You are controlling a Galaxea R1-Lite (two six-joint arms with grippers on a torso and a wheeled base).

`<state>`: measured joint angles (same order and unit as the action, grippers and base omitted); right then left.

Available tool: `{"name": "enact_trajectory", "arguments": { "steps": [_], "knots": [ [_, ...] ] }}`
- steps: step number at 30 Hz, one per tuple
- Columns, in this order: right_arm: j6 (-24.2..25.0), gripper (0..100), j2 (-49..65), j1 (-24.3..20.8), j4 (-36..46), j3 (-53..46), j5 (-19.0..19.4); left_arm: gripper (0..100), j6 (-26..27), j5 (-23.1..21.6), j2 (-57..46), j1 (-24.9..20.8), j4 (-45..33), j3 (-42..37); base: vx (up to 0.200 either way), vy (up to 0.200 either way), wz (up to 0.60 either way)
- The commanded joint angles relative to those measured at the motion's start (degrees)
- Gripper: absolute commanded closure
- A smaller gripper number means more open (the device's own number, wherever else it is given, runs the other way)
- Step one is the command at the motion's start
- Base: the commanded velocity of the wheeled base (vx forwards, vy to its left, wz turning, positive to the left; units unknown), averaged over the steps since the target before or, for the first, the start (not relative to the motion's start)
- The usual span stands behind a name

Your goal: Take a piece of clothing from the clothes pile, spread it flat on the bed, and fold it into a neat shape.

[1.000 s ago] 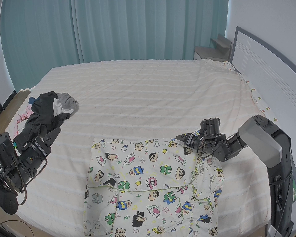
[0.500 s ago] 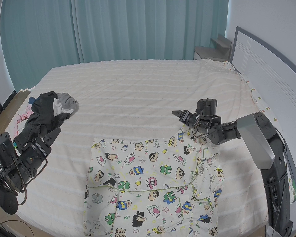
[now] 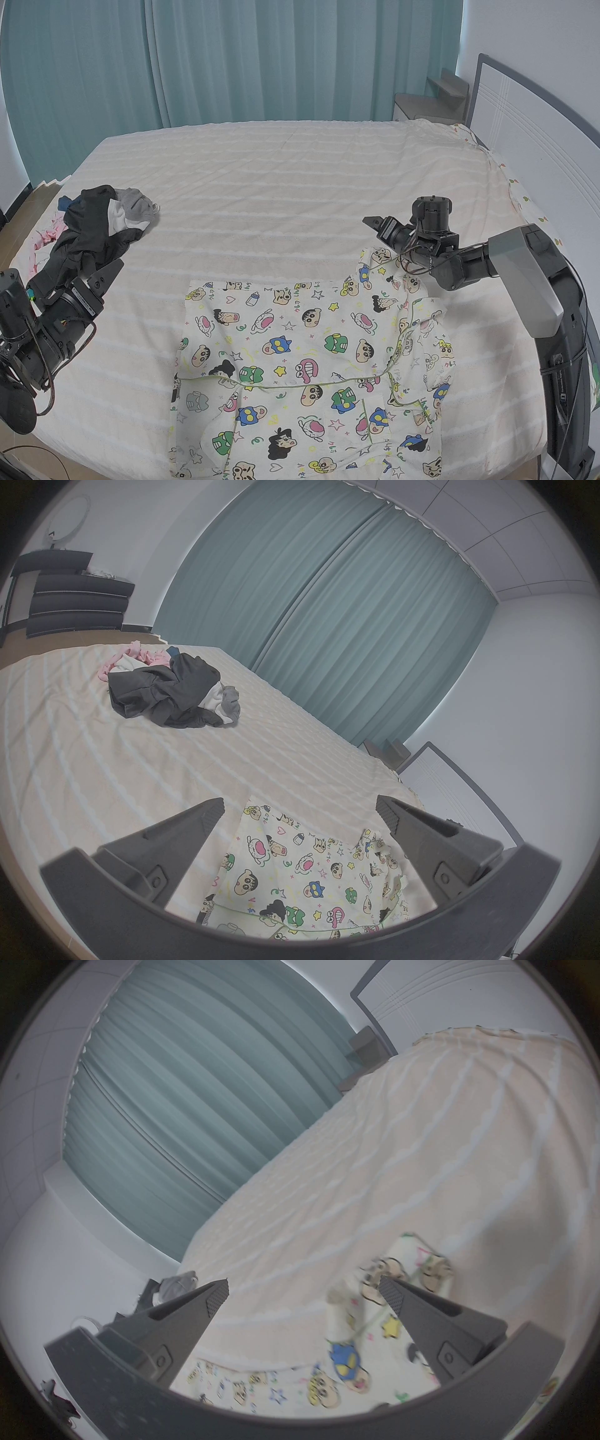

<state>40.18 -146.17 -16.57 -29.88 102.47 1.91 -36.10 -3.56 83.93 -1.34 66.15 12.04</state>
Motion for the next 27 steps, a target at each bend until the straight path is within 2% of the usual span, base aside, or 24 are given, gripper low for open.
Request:
{"name": "enact_trajectory", "arguments": {
  "steps": [1, 3, 5, 8, 9, 15, 20, 27],
  "knots": [
    [-3.0, 0, 10.29, 2.68, -1.76, -12.91, 0.63, 0, 0.24, -0.04, -0.08, -0.07, 0.04, -0.35, 0.0, 0.0, 0.0],
    [-8.72, 0, 15.74, 5.14, -4.4, -23.2, 2.74, 0, 0.32, -0.22, -0.35, -0.24, 0.04, -0.97, 0.0, 0.0, 0.0],
    [-11.79, 0, 19.34, 6.9, -7.03, -31.28, 5.12, 0, 0.32, -0.22, -0.44, -0.33, 0.04, -0.97, 0.0, 0.0, 0.0],
    [-13.29, 0, 20.92, 8.04, -8.88, -35.41, 6.96, 0, 0.32, -0.22, -0.35, -0.33, 0.04, -0.97, 0.0, 0.0, 0.0],
    [-15.83, 0, 22.33, 11.03, -13.89, -42.09, 9.95, 0, 0.32, -0.31, -0.35, -0.33, 0.04, -0.97, 0.0, 0.0, 0.0],
    [-16.45, 0, 22.42, 16.3, -17.93, -48.86, 11.8, 0, 0.32, -0.22, -0.35, -0.42, -0.05, -0.97, 0.0, 0.0, 0.0],
    [-17.15, 0, 22.42, 20.35, -18.02, -52.55, 17.69, 0, 0.32, -0.22, -0.35, -0.42, -0.14, -1.06, 0.0, 0.0, 0.0],
    [-20.23, 0, 19.34, 21.66, -18.11, -55.63, 21.82, 0, 0.32, -0.13, -0.17, -1.21, -0.14, -1.15, 0.0, 0.0, 0.0]
  ]
}}
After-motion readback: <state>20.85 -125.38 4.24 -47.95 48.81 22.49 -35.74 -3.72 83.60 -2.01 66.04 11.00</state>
